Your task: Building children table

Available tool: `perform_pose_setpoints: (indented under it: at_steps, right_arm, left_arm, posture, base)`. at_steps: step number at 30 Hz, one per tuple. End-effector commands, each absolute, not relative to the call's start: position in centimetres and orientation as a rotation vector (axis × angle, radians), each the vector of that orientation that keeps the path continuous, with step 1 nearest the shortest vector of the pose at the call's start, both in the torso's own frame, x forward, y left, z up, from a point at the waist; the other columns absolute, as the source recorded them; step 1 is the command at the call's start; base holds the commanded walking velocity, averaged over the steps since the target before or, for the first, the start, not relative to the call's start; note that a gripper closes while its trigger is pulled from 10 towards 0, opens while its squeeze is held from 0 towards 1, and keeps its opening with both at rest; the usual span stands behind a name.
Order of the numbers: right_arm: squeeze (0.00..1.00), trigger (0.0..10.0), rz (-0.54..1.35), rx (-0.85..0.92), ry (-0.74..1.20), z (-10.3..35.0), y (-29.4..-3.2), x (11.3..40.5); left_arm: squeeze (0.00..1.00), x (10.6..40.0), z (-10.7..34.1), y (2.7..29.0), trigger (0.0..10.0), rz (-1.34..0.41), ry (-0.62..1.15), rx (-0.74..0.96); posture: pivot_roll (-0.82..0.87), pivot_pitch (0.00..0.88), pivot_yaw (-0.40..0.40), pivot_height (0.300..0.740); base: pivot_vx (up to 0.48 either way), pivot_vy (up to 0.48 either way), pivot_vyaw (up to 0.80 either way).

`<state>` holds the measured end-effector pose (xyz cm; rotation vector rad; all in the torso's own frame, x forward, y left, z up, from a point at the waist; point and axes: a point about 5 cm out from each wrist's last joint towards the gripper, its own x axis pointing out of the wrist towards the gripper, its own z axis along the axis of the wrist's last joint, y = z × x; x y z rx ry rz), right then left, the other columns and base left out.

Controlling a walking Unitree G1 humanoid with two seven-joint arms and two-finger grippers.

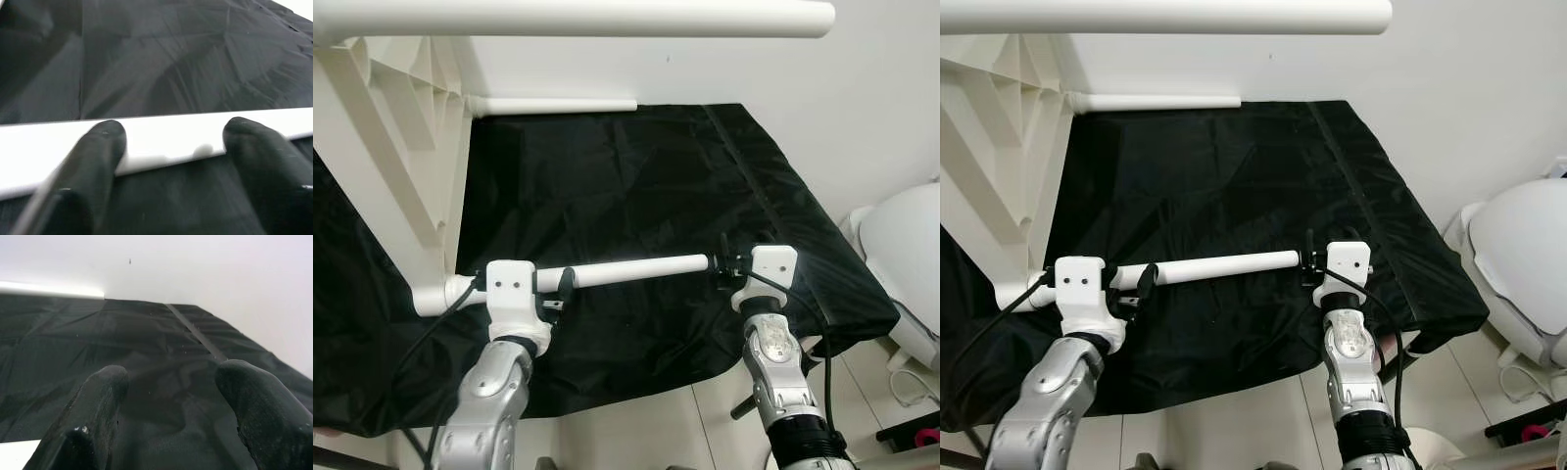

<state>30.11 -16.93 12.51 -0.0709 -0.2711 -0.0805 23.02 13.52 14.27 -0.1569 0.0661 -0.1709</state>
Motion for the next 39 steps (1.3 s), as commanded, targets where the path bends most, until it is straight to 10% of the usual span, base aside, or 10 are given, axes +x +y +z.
perform_pose_setpoints:
  at_steps: [1,7,8,9,39]
  right_arm:
    - [0.00,10.0,-0.069,-0.070,-0.263,12.5,-17.0,30.3]
    - [0.00,10.0,-0.056,-0.083,-0.276,12.8,-16.8,30.5]
    - [0.00,10.0,-0.052,-0.091,-0.285,12.9,-16.8,30.6]
    - [0.00,10.0,-0.048,-0.094,-0.300,13.2,-16.8,30.7]
    - [0.00,10.0,-0.079,-0.248,-0.565,18.6,-16.7,30.7]
  left_arm:
    - [1.00,21.8,14.9,13.1,10.0,-0.294,0.056,-0.185]
    - [1.00,21.1,14.8,13.1,10.0,-0.273,0.122,-0.194]
    - [0.24,20.7,14.8,13.0,10.0,-0.278,0.138,-0.228]
    - [0.00,20.2,14.8,12.9,10.0,-0.289,0.155,-0.249]
    - [0.00,22.0,14.6,15.1,10.0,0.042,0.269,-0.587]
  posture:
    - [-0.02,0.117,-0.014,0.740]
    - [0.00,0.127,-0.020,0.740]
    - [0.00,0.127,-0.020,0.740]
    - [0.00,0.131,-0.021,0.740]
    - [-0.01,0.154,-0.023,0.740]
  base:
    - [0.000,0.000,0.00]
    - [0.000,0.000,0.00]
    - [0.000,0.000,0.00]
    - [0.000,0.000,0.00]
    - [0.000,0.000,0.00]
